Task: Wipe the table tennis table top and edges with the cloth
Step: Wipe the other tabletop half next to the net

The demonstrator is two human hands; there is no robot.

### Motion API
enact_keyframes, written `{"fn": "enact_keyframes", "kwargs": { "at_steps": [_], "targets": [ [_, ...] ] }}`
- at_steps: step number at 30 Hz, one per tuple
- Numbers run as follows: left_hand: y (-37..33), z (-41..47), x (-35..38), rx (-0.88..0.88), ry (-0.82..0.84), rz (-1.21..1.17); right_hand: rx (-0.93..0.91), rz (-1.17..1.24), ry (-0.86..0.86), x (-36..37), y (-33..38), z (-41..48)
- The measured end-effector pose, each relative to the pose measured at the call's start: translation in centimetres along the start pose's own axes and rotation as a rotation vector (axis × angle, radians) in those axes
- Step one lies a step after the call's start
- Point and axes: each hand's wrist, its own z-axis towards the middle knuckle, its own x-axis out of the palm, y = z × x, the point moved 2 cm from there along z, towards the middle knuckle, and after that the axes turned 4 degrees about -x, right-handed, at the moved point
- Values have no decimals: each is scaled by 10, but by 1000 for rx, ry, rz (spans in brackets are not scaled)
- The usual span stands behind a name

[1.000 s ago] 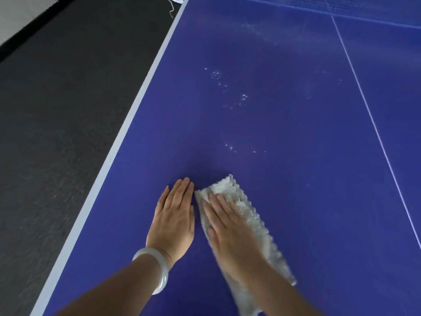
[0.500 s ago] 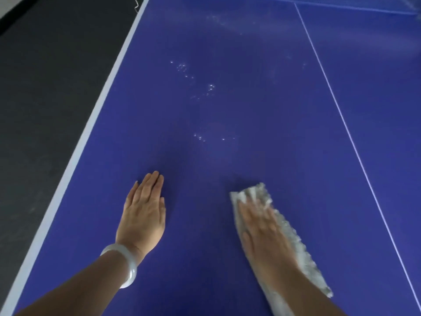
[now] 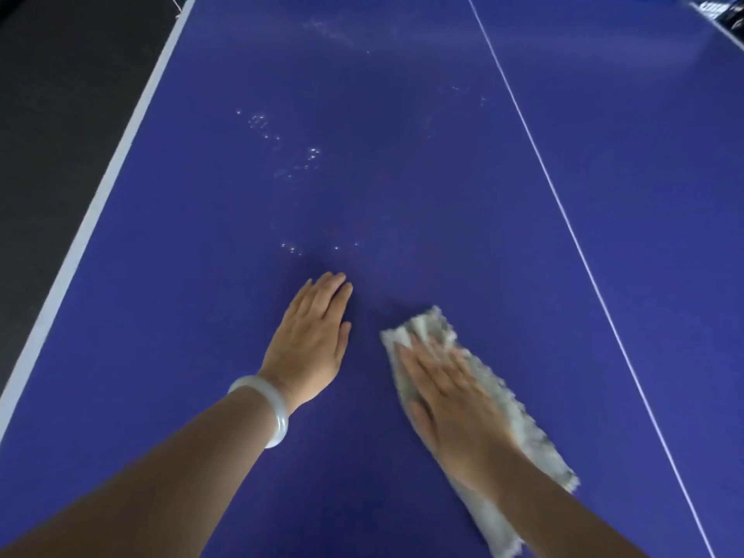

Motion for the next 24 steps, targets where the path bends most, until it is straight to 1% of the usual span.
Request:
{"fn": "enact_keyframes", "kwargs": {
  "at_steps": [1, 2, 4, 6, 8, 9, 10, 12, 14, 15, 16, 18, 20, 22, 23, 24],
  "targets": [
    [-1, 3, 4, 26, 16, 13, 49, -5, -13, -5, -27, -17],
    [0, 5, 7, 25, 19, 18, 138, -5, -25, -12, -57, -29],
    [3, 4, 9, 0, 12, 21, 360, 7, -52, -25, -112, -39],
    [2, 4, 9, -6, 19, 23, 524, 38, -50, -33, -150, -20],
    [2, 3, 7, -8, 19, 25, 591, 52, -68, -32, -153, 19],
    [1, 4, 6, -11, 22, 27, 573, 62, -64, -31, -146, 38],
    [0, 4, 4, -15, 30, 28, 505, 73, -52, -29, -132, 52],
    [-1, 2, 2, -29, 45, 25, 256, 44, -4, -19, -99, 51],
    [0, 2, 1, -40, 47, 22, 25, 24, 37, -13, -87, 22],
    [0, 2, 1, -45, 49, 21, -32, 31, 20, -16, -98, 12],
    [-1, 3, 0, -51, 50, 18, -13, 33, -15, -19, -115, 10],
    [0, 3, -1, -56, 56, 14, 202, 41, -60, -29, -153, 24],
    [0, 3, 0, -58, 66, 22, 438, 55, -107, -37, -182, 60],
    [1, 3, 2, -56, 73, 26, 636, 92, -165, -44, -199, 106],
    [1, 3, 3, -56, 77, 27, 685, 112, -182, -46, -200, 131],
    [1, 4, 3, -54, 82, 27, 682, 111, -179, -47, -194, 155]
  ]
}}
